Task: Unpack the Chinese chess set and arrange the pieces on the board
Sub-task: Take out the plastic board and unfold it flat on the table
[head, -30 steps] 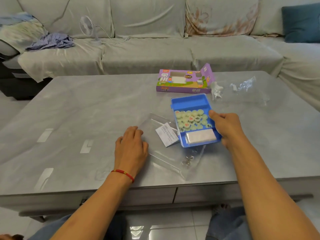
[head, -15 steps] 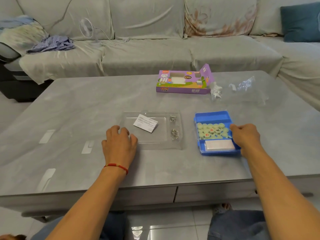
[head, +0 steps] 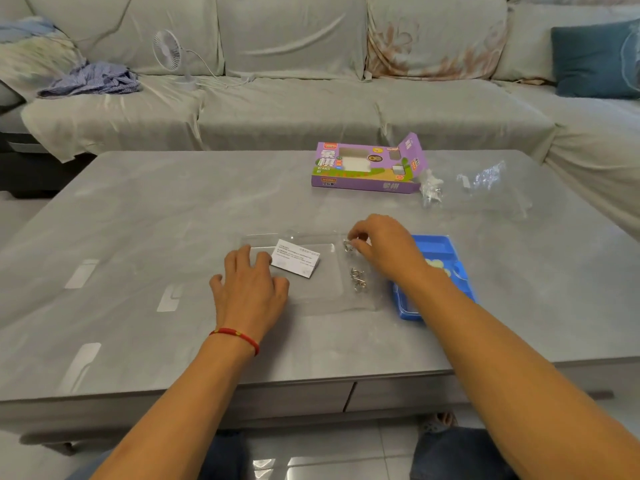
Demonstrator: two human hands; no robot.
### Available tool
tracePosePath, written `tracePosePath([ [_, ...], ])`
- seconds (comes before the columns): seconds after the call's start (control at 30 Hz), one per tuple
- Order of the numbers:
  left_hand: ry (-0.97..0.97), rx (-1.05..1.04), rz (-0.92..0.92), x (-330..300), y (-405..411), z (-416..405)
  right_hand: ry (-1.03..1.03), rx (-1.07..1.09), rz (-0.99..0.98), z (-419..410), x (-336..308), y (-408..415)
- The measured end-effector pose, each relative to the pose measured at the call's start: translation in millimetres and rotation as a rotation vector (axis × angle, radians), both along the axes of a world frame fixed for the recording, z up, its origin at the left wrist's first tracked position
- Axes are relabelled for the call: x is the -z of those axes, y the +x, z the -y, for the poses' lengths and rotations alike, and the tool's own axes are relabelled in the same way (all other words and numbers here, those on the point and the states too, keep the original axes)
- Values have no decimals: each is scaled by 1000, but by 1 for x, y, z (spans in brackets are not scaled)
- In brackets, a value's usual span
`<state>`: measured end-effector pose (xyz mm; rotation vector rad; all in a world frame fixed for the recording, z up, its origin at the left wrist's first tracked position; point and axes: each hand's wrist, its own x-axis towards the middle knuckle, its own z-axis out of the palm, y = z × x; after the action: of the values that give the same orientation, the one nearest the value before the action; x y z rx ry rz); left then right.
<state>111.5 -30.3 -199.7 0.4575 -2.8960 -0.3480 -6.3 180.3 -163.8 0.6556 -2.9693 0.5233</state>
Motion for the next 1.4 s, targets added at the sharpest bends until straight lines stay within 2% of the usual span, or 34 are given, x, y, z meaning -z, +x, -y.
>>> tracePosePath([
  [0.07, 27, 98, 37, 3, -5, 3, 112, 14, 119, 15, -3, -24],
  [0.17, -45, 171, 112, 11, -10, 8, 267, 21, 232, 21, -3, -48],
  [0.3, -79, 188, 111, 11, -12, 13, 437, -65, 163, 27, -10, -57],
  [0.37, -66, 187, 110, 12, -13, 15, 435, -94, 150, 30, -13, -58],
  [0.53, -3, 176, 111, 10, -17, 15, 179, -39, 302, 20, -22, -64],
  [0.77, -18, 201, 92, -4, -10, 26, -584, 288, 379, 38, -25, -98],
  [0.87, 39, 138, 100, -8, -9, 33, -768, 460, 392, 62, -10, -128],
  [0.93, 42, 151, 116, -8, -9, 31, -822, 533, 421, 72, -2, -140],
  [1.0, 41, 171, 134, -9, -8, 31, -781, 521, 433, 73, 5, -145],
  [1.07, 50, 183, 153, -10, -8, 32, -649, 450, 357, 66, 3, -140],
  [1.17, 55, 202, 173, -10, -9, 32, -340, 227, 119, 46, -10, -112],
  [1.2, 54, 207, 180, -10, -9, 31, -266, 123, 110, 37, -17, -98],
  [1.3, 30, 232, 185, -10, -7, 25, -43, -143, 239, 13, -33, -47],
  [1.4, 19, 254, 166, -8, -1, 17, 227, -246, 328, -2, -38, -12],
])
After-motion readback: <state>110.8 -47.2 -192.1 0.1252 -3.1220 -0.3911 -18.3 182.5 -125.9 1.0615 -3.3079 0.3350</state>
